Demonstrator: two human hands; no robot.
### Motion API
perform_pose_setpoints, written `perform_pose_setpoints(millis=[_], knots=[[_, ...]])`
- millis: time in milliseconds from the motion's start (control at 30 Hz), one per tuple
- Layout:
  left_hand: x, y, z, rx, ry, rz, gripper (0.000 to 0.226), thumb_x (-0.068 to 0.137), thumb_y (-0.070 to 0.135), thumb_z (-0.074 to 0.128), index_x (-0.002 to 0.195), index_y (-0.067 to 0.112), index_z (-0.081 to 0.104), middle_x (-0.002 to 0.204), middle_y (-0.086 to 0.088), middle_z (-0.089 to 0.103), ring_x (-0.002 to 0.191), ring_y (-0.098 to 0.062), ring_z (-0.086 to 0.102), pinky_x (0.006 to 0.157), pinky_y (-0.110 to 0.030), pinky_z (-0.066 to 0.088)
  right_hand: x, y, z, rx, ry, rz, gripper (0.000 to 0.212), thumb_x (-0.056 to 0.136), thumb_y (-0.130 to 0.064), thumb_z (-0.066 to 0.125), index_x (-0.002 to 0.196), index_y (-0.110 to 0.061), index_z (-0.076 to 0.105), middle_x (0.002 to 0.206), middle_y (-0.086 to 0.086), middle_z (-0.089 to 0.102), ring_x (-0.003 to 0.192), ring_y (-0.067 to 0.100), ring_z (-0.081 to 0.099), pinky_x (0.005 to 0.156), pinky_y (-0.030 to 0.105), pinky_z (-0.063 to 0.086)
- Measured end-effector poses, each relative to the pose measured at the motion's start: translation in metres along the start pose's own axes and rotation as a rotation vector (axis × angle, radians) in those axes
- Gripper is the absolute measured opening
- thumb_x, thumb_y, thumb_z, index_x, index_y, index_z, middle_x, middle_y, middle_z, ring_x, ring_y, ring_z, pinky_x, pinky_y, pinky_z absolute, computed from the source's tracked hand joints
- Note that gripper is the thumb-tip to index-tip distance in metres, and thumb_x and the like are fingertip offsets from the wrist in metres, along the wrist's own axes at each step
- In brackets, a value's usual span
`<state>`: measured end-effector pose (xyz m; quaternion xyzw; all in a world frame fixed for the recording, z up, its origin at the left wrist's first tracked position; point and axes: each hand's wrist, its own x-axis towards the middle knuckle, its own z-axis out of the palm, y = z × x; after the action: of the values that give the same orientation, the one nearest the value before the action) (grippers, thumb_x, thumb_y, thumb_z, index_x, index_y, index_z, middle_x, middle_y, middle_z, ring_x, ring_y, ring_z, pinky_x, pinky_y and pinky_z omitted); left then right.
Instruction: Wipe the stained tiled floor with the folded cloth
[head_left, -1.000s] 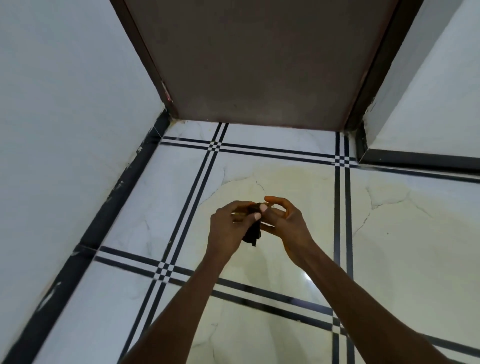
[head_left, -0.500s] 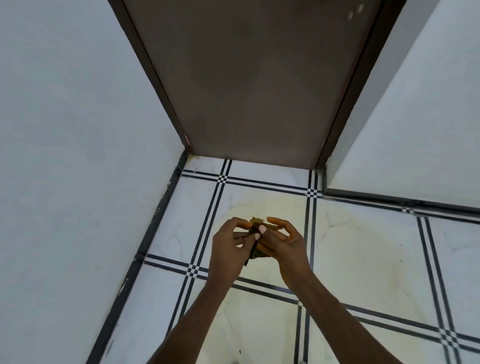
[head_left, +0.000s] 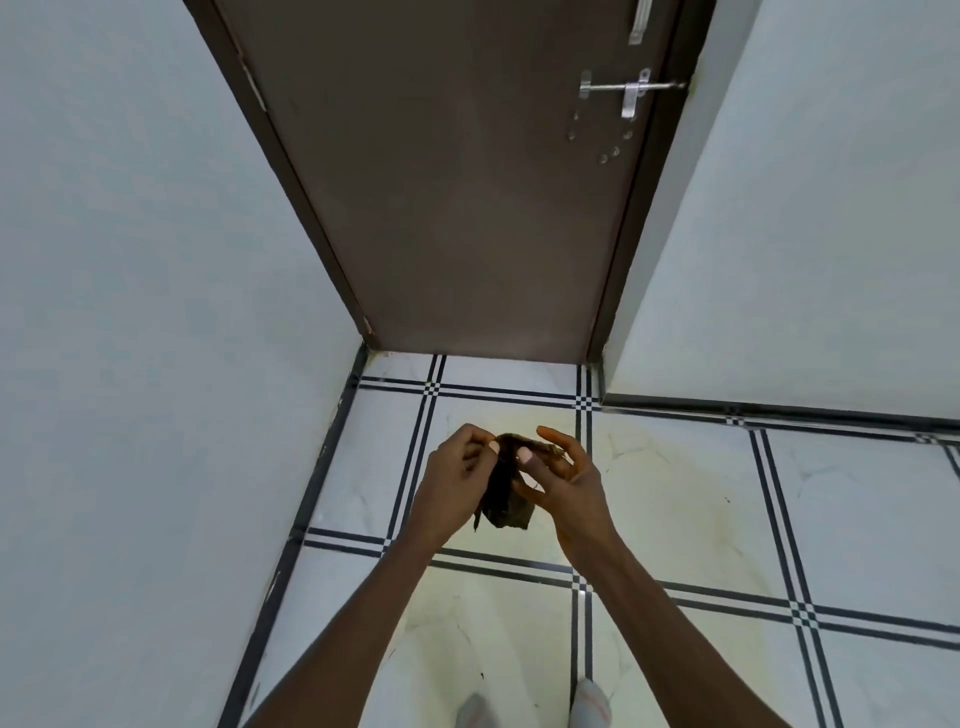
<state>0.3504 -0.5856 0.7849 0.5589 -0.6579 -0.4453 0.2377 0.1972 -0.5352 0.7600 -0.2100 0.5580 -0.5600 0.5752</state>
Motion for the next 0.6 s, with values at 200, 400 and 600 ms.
perform_pose_setpoints(millis=[200, 400, 600], knots=[[-0.015, 0.016, -0.006, -0.041, -0.026, -0.042, 0.018, 0.103, 0.028, 0.059, 0.118, 0.019, 0.062, 0.116, -0.003, 0.071, 0.109, -0.021, 0.07, 0.096, -0.039, 0.061, -0.029, -0.01, 0.001, 0.055, 0.051, 0.019, 0.05, 0.086, -0.008, 0.082, 0.128, -0.023, 0.06, 0.102, -0.004, 0.079, 0.103, 0.02, 0.075, 0.08, 0.027, 0.063], [-0.023, 0.039, -0.007, -0.039, 0.104, -0.079, 0.018, 0.106, 0.031, 0.052, 0.121, 0.021, 0.056, 0.114, -0.002, 0.068, 0.109, -0.02, 0.069, 0.092, -0.028, 0.06, -0.039, -0.014, -0.021, 0.065, 0.033, 0.064, 0.05, 0.092, -0.002, 0.074, 0.133, -0.019, 0.052, 0.118, 0.013, 0.071, 0.11, 0.03, 0.072, 0.083, 0.033, 0.063], [-0.019, 0.083, -0.025, 0.024, 0.275, 0.014, 0.028, 0.106, 0.034, 0.05, 0.127, 0.018, 0.058, 0.12, 0.0, 0.068, 0.112, -0.015, 0.065, 0.096, -0.028, 0.055, -0.033, 0.014, -0.091, -0.284, -0.003, 0.294, 0.049, 0.09, 0.003, 0.074, 0.132, -0.01, 0.052, 0.124, 0.022, 0.065, 0.11, 0.037, 0.07, 0.088, 0.047, 0.063]])
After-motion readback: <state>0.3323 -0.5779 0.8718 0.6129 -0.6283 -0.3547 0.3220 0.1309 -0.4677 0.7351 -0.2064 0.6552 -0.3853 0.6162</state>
